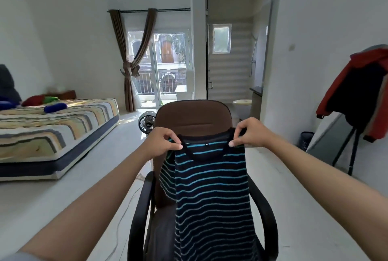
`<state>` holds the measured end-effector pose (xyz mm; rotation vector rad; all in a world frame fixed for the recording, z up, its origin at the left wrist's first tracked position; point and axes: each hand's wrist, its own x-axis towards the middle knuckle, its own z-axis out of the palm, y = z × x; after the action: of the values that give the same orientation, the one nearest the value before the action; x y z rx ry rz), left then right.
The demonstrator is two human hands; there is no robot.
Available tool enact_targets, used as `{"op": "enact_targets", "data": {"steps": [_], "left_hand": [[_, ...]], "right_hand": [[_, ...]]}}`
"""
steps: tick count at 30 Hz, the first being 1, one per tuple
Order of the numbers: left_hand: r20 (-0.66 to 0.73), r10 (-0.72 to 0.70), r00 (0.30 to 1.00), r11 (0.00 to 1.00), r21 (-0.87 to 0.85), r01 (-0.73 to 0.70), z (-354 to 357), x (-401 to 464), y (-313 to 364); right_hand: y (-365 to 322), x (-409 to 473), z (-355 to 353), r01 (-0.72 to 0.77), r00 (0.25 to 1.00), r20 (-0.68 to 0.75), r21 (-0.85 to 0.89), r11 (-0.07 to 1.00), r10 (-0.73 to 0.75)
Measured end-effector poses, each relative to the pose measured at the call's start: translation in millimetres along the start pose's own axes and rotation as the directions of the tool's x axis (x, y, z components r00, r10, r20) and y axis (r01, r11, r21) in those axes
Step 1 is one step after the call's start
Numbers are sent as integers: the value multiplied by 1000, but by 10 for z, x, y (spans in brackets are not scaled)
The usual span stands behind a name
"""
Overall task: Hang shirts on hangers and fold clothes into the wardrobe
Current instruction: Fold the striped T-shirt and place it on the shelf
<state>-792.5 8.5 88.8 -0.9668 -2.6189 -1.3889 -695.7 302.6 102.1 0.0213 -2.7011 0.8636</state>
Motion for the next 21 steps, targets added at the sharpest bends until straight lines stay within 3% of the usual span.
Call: {"op": "enact_targets", "data": {"steps": [5, 11, 15, 18, 21], "left_hand": [[-53, 29, 998, 1000, -11, -29, -99, 38, 267], [-132, -22, 991, 972, -236, -10, -91, 95, 423], [-10, -195, 981, 941, -282, 185, -143, 196, 536], [111, -356, 928, 895, -245, 373, -137, 200, 623], [139, -424, 895, 863, -237, 445, -52, 178, 637]], "right_hand": [[-78, 17, -176, 39, 998, -61, 82, 996, -34], [-145, 11, -314, 120, 983, -168, 296, 948, -72], [-104, 49, -338, 72, 989, -148, 336, 939, -23], [-75, 66, -334, -74, 997, -10, 304, 950, 81], [-44, 59, -298, -212, 977, 103, 317, 925, 189]]}}
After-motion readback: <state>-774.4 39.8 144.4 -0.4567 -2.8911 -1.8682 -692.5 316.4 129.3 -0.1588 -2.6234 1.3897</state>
